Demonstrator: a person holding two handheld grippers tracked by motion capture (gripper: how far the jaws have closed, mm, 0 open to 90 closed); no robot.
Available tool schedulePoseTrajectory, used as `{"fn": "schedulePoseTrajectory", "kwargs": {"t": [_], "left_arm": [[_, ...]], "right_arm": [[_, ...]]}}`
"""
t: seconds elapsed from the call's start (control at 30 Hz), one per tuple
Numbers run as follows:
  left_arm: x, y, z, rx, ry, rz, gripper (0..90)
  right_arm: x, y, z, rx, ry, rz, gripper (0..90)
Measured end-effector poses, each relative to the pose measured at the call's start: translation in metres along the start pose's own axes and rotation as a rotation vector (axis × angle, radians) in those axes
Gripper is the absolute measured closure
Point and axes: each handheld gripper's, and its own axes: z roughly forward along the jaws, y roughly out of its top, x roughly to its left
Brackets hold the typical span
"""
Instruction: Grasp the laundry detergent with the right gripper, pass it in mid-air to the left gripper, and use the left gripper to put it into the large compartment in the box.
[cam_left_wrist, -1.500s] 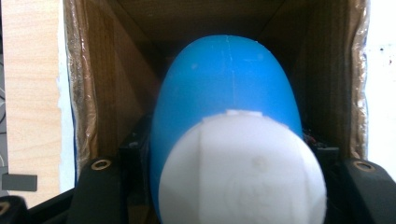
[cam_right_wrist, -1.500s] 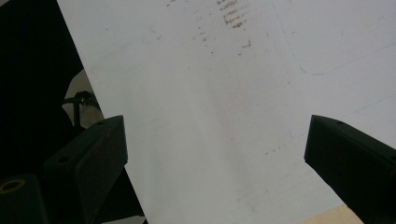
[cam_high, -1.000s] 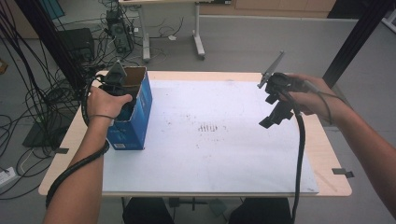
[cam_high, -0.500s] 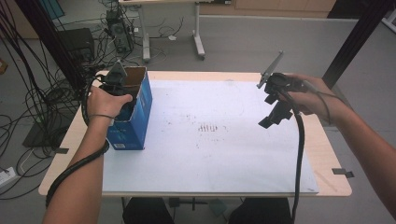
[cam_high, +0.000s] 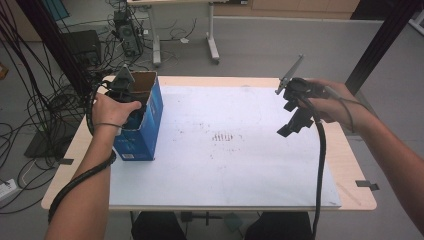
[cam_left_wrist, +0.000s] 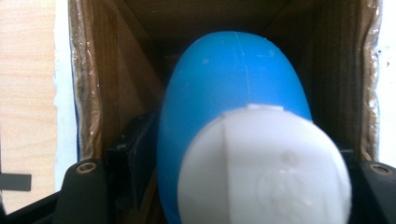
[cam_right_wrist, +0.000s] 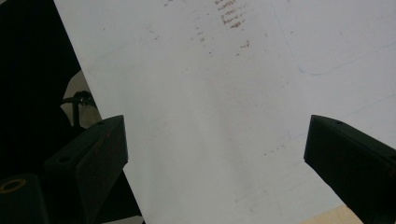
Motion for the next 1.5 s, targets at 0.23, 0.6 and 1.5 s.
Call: {"fn": "schedulePoseTrajectory", "kwargs": {"t": [0.23,0.6,1.5], "left_arm": [[0.0,0.002,-0.009,-0.001,0.001,0.007,29.5],[-0.002,0.006,-0.034,-0.028,-0.031,0.008,27.2],[-0.054,0.04,-0.134,-0.108,-0.053,0.132,13.6]], "right_arm": [[0.0,0.001,0.001,0.002,-0.002,-0.004,6.1],[0.001,0.002,0.0,0.002,-0.002,-0.003,6.1],[0.0,0.005,-0.002,-0.008,0.006,0.004,5.8]]}}
